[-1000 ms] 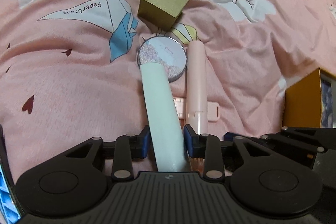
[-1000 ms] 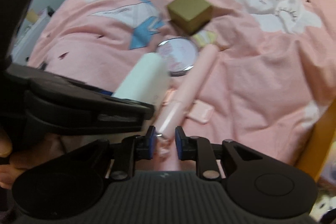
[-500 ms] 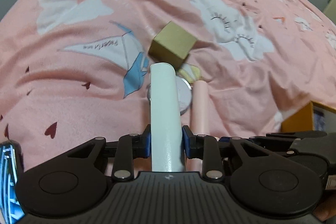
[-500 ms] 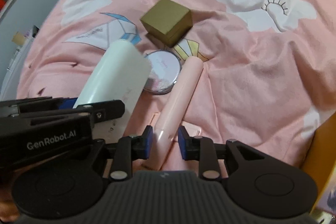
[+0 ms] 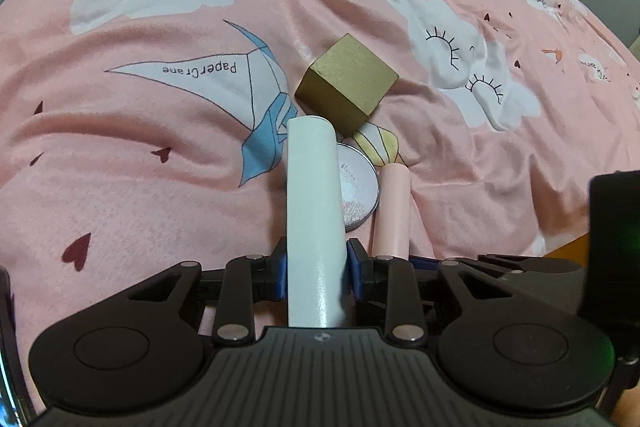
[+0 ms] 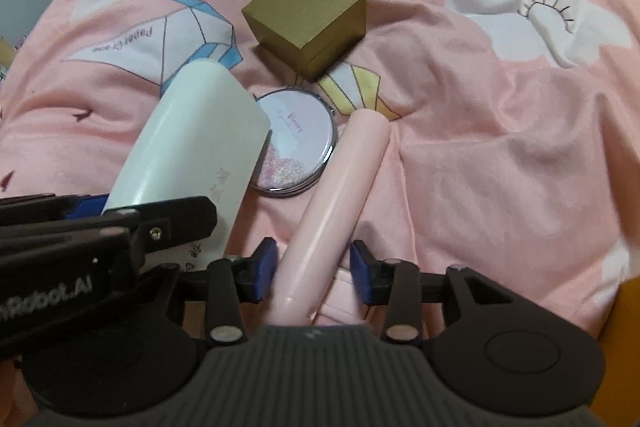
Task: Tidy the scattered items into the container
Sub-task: 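Lift and carry the white and pink tubes over the box with both tools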
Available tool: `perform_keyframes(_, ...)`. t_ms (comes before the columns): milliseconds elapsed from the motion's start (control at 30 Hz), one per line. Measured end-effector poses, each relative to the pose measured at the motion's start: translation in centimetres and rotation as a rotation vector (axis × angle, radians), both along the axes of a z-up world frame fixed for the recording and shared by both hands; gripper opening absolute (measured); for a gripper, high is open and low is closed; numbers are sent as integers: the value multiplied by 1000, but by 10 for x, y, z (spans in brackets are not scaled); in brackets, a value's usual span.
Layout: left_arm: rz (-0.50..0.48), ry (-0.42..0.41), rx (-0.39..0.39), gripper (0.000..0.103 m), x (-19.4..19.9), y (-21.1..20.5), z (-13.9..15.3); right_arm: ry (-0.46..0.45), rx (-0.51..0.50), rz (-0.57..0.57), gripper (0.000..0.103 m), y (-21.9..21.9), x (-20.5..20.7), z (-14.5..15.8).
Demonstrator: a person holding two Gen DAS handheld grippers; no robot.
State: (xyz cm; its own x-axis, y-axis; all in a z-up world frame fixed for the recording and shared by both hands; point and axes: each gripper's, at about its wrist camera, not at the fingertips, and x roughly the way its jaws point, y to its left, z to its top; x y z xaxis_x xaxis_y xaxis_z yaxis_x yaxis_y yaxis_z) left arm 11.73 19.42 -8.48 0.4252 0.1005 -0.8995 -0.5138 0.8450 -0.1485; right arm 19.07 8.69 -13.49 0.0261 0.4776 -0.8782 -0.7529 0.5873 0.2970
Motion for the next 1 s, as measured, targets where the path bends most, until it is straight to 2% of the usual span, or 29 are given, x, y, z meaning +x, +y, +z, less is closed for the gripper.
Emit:
perform_keyframes(33,0,2,0,33,0,0,-1,3,6,-1,45,0,0,-2)
perform_keyframes(67,-2,1,-1,33,0,0,-1,4,13,2,41,0,0,-2)
perform_keyframes(167,-4,-4,2,33,-2,-1,0,-12,24,17,40,-4,-2,4)
perform_keyframes(300,-6,-25,-22,32,-8,-2,5,-30,54,22,35,-15,-6,20)
perform_keyframes(433,-21,-56,-4,32,-15,-10,16,-58,80,23,33,-31,-12,37)
perform_keyframes(633,-45,-103,10,32,-26,-21,38,-68,130,-35,30,-57,-16,60)
perform_keyframes(867,-98,-173,32,32,-37,-45,69,-57,242,-135,30,-104,-18,98)
perform_keyframes(1000,-152,-217,47,32,-39,-65,90,-102,284,-183,30,-132,-22,124)
